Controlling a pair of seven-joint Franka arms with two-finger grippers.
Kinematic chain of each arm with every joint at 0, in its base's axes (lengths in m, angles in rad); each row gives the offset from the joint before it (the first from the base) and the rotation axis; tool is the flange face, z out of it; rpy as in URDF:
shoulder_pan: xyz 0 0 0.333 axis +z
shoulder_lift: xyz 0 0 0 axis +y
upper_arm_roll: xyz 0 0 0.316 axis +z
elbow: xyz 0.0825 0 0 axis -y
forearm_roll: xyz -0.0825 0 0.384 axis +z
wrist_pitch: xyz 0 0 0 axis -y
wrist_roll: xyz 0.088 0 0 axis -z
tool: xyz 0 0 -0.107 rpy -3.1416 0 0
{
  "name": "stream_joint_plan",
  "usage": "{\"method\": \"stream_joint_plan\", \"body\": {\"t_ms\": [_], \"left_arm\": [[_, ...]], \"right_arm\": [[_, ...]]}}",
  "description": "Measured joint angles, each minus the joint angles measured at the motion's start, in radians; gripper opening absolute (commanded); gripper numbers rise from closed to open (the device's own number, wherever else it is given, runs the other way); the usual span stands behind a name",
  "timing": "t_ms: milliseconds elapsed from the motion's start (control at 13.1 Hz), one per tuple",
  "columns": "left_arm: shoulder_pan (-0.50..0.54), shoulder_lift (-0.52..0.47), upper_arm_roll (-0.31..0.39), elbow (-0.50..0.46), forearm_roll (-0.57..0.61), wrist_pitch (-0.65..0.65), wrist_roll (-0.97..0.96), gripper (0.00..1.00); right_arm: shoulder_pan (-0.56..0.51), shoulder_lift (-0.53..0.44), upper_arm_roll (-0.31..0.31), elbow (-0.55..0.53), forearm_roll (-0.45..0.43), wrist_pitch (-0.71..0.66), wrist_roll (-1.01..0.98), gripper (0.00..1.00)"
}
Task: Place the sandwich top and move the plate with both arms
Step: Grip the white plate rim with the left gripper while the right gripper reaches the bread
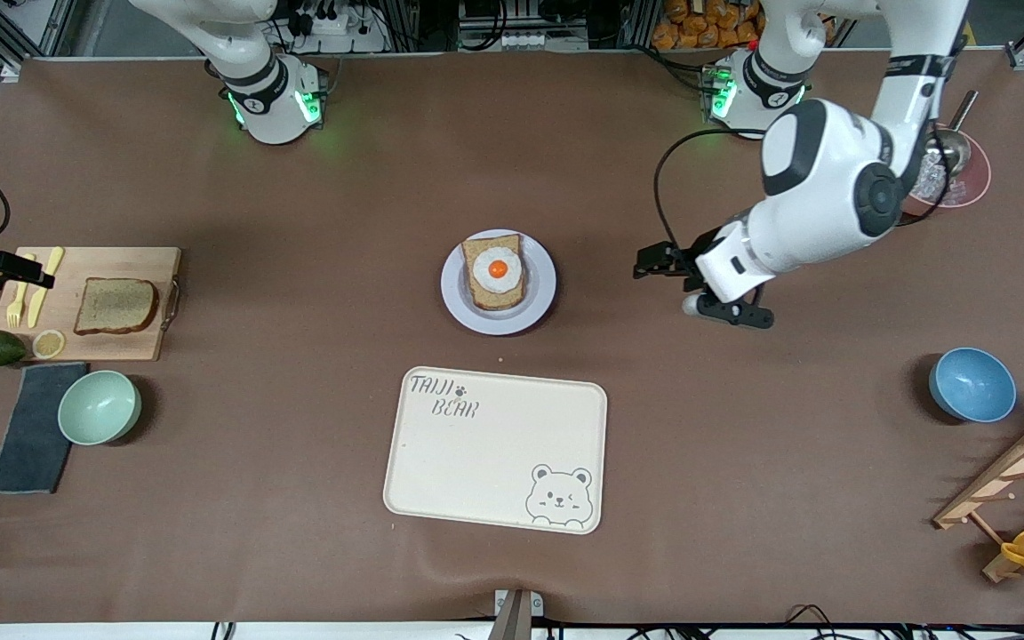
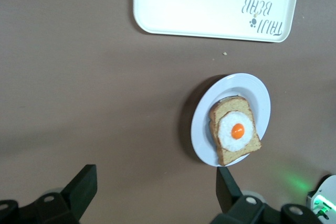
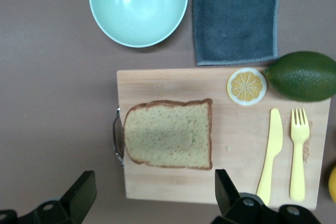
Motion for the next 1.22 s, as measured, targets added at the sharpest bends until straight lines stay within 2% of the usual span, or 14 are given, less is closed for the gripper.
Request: {"method": "stream_joint_plan", "body": {"t_ms": [152,304,533,837,1142,1218], "left_arm": [[-0.01,0.03,-0.01,-0.006,-0.093,0.014,0.059,1.0],[-0.01,0.062,-0.011,-0.009,-0.192,0.016,0.16,1.0],[-0.019,0.114,-0.019,-0.012,-0.226,0.032,0.207,1.0],[-0.07,0.17,-0.036,-0.013,-0.283,0.135,0.215,1.0],[-0.088,0.191,-0.065,-0.052,-0.473,0.229,0.382,1.0],[-0.088,0.191,-0.067,-0.075,-0.532,0.25,0.449,1.0]], "right_arm": [[-0.036,0.048,-0.001,-0.002,0.033,0.039,-0.074,1.0],[-0.065,0.101,-0.001,-0.002,0.072,0.082,-0.151,0.95],[-0.083,0.163,-0.001,-0.001,0.151,0.125,-0.261,0.88],[-0.085,0.231,-0.001,-0.001,0.258,0.146,-0.376,0.81],[-0.106,0.291,-0.001,0.0,0.334,0.162,-0.47,0.74],[-0.11,0.298,-0.001,0.001,0.338,0.162,-0.478,0.69]]}}
